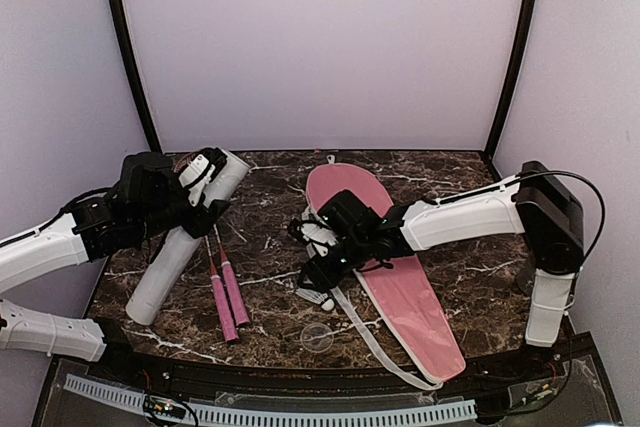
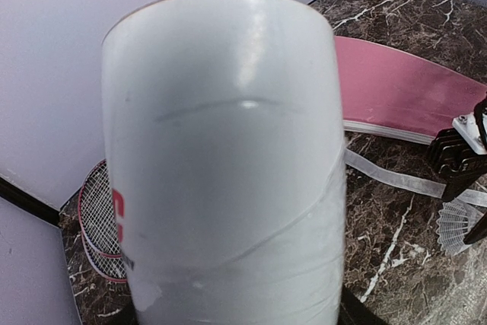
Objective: Pack up the badminton gear
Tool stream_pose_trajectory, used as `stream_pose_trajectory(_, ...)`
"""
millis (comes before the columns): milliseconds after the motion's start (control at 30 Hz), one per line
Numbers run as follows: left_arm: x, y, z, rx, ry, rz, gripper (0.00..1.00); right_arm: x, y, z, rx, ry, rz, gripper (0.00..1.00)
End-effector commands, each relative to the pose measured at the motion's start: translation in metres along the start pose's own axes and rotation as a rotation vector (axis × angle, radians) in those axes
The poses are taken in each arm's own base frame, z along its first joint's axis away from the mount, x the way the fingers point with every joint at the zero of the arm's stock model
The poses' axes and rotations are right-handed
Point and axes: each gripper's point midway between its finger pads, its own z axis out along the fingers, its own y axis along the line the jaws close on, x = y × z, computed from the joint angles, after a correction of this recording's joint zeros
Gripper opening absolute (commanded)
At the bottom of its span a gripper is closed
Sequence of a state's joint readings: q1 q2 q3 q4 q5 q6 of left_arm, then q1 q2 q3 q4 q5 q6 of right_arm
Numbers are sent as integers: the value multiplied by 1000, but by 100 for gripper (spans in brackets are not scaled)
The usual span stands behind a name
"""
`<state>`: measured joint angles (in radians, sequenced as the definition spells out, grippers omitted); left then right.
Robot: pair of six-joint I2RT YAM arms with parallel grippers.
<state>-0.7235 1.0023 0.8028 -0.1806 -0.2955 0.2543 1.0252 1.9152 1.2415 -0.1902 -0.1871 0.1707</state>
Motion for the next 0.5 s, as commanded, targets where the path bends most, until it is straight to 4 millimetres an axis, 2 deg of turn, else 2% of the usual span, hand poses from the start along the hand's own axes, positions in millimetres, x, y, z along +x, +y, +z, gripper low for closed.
stream_pose_trajectory(0,-14,6,-7,-12,-50,-10,59,0,20,-7,-136,22,-43,54)
stream_pose_trajectory(100,-13,6,-7,-14,-49,-10,59,7,25,-12,-171,37,-44,47)
stream_pose_trajectory(267,-12,5,-5,-10,-43,-9,59,19,20,-16,-139,67,-29,42)
stream_pose_trajectory(400,-11,5,-4,-9,-38,-7,59,22,17,-21,-118,68,-17,42)
stream_pose_trajectory(467,-11,4,-4,-6,-37,-6,59,24,17,-24,-113,67,-12,45)
